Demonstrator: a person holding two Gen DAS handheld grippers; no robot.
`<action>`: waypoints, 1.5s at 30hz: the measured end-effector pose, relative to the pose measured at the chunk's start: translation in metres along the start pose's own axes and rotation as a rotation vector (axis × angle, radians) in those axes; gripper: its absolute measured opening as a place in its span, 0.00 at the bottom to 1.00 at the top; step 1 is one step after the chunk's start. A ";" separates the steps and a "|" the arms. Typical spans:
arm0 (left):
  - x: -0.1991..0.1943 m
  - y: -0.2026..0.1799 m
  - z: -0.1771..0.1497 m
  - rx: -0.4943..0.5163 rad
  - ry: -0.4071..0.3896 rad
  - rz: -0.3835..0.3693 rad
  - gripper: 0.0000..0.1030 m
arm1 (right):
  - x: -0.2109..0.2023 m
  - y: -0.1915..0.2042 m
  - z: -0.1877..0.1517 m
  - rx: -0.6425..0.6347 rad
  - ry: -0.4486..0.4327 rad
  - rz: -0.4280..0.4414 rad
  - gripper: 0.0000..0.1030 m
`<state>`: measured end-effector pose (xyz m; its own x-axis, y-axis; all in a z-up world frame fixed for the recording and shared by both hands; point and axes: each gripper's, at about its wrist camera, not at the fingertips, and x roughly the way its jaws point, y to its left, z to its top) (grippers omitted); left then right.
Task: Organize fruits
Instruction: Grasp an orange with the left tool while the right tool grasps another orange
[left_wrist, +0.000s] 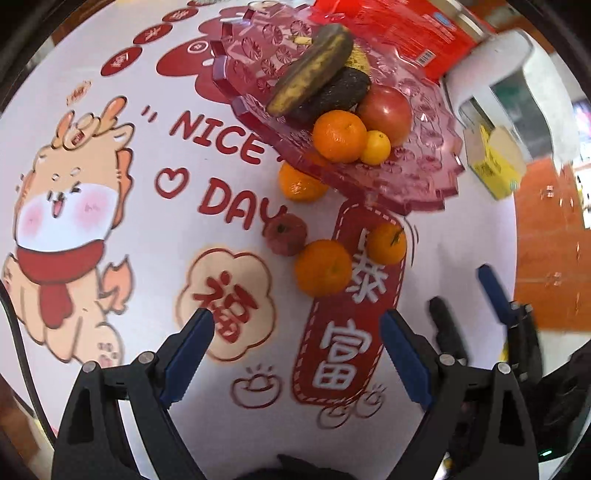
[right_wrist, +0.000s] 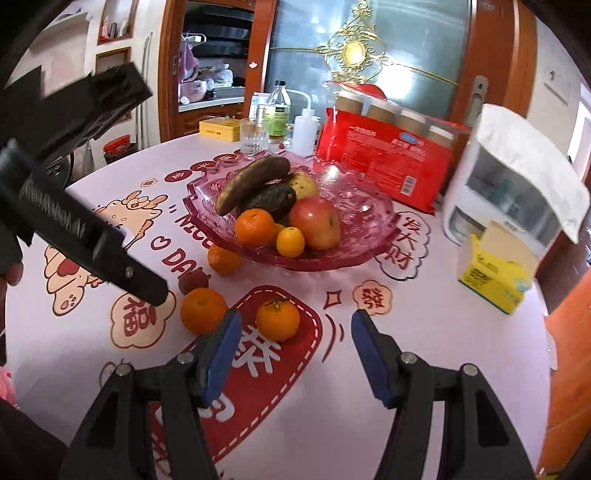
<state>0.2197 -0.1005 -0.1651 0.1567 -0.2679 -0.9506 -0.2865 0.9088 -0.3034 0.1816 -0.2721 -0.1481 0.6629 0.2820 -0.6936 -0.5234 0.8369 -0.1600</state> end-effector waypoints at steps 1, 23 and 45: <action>0.004 -0.002 0.002 -0.011 -0.004 0.001 0.88 | 0.006 -0.001 -0.002 0.002 -0.005 0.014 0.60; 0.070 -0.024 0.024 -0.089 0.052 0.067 0.66 | 0.069 -0.004 -0.021 0.059 0.042 0.148 0.36; 0.063 -0.011 0.018 -0.096 0.060 0.056 0.41 | 0.058 -0.008 -0.020 0.135 0.073 0.143 0.34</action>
<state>0.2497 -0.1214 -0.2209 0.0815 -0.2388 -0.9676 -0.3832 0.8887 -0.2516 0.2135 -0.2713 -0.2010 0.5441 0.3717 -0.7522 -0.5292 0.8477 0.0361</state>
